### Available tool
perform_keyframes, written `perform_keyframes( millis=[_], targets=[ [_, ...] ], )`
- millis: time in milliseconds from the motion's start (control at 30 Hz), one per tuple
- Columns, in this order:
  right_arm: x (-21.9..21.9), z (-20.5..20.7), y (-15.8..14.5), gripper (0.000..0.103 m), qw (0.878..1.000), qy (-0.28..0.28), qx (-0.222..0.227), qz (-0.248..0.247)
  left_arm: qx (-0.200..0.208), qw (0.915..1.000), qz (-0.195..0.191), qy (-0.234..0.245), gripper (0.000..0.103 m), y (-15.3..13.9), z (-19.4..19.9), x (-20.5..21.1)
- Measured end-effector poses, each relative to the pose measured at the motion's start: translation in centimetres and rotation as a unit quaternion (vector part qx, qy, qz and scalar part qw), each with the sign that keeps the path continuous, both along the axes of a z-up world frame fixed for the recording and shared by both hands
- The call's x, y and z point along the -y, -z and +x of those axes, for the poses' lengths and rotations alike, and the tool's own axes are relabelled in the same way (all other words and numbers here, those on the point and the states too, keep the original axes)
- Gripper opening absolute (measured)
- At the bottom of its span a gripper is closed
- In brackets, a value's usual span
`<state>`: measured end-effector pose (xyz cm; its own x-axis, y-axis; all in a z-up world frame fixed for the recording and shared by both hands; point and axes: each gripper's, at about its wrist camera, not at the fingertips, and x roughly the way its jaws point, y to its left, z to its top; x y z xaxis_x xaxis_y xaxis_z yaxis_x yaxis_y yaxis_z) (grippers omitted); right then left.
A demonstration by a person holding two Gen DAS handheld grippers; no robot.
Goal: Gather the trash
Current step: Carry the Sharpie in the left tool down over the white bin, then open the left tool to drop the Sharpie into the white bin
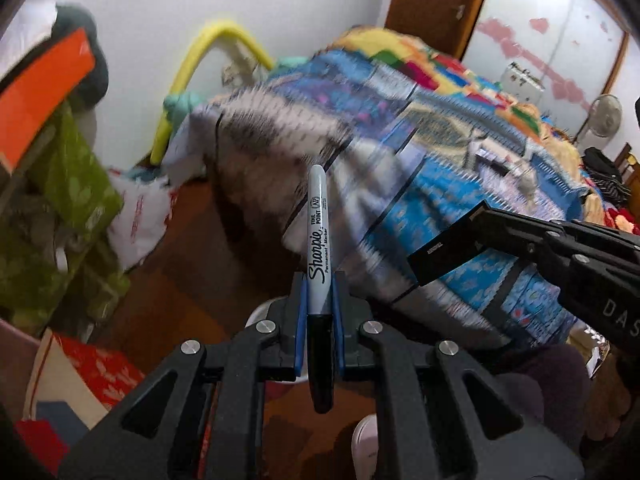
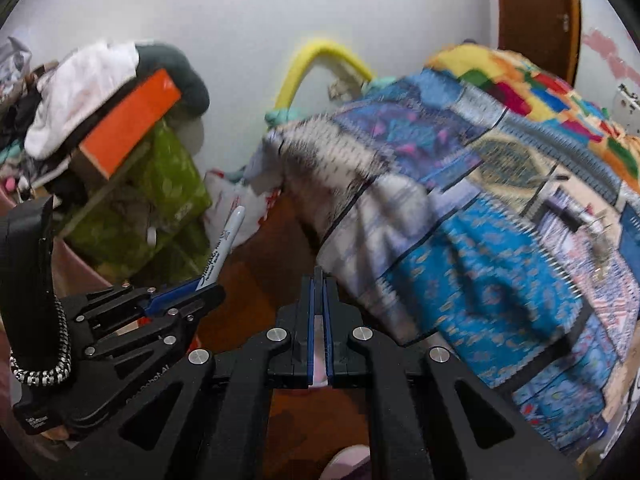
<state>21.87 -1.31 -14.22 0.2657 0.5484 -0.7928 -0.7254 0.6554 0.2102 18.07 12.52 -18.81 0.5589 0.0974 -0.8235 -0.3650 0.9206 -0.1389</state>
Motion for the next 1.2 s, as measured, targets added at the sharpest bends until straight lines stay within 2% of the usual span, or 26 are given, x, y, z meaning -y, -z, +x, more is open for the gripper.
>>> perform_keyframes(
  millis=[267, 467, 667, 900, 1000, 1100, 1200],
  targets=[
    [-3.7, 0.7, 7.0, 0.004, 0.997, -0.025, -0.050, -0.060, -0.082, 0.9952, -0.047, -0.026, 0.011, 8.4, 0.8, -2.3],
    [-5.9, 2.1, 13.3, 0.004, 0.990, -0.031, -0.095, -0.100, -0.147, 0.9838, -0.090, -0.049, 0.011, 14.9, 1.9, -3.9],
    [-7.5, 3.1, 19.7, 0.004, 0.979, -0.027, -0.156, -0.133, -0.203, 0.9677, -0.128, -0.078, 0.011, 20.9, 2.6, -5.4],
    [-9.2, 3.6, 24.2, 0.004, 0.969, -0.036, -0.179, -0.164, -0.242, 0.9457, -0.180, -0.123, 0.011, 26.7, 2.7, -7.2],
    [-9.8, 3.4, 25.5, 0.004, 0.967, -0.049, -0.169, -0.183, -0.250, 0.9372, -0.195, -0.145, 0.011, 28.5, 2.6, -8.1],
    [-10.0, 3.5, 26.5, 0.004, 0.966, -0.053, -0.161, -0.197, -0.253, 0.9317, -0.205, -0.160, 0.011, 30.1, 2.7, -8.7],
    [-10.2, 3.6, 26.6, 0.004, 0.967, -0.057, -0.161, -0.188, -0.253, 0.9303, -0.209, -0.165, 0.011, 31.1, 3.0, -8.8]
  ],
)
